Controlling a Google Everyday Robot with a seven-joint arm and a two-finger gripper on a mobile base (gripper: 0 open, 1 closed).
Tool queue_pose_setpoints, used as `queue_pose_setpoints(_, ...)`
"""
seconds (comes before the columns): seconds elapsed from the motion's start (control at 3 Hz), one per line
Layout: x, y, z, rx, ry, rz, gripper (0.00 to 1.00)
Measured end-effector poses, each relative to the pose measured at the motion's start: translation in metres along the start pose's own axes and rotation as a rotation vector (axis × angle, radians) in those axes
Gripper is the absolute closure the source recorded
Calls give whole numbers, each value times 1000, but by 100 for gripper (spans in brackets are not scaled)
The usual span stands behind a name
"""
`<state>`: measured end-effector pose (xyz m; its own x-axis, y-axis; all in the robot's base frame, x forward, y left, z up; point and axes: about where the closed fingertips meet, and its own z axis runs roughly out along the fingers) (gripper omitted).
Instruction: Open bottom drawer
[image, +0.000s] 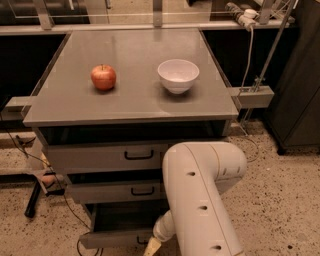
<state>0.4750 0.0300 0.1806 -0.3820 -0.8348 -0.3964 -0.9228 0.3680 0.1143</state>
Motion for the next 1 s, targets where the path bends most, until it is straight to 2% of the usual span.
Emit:
queue_pose_setpoints(0.33, 12, 1, 8, -8, 30, 0, 0)
queue_pose_setpoints(0.67, 28, 16, 14, -34, 64, 15, 0)
queue_pose_setpoints(1.0, 26, 17, 11, -34, 64, 15, 0)
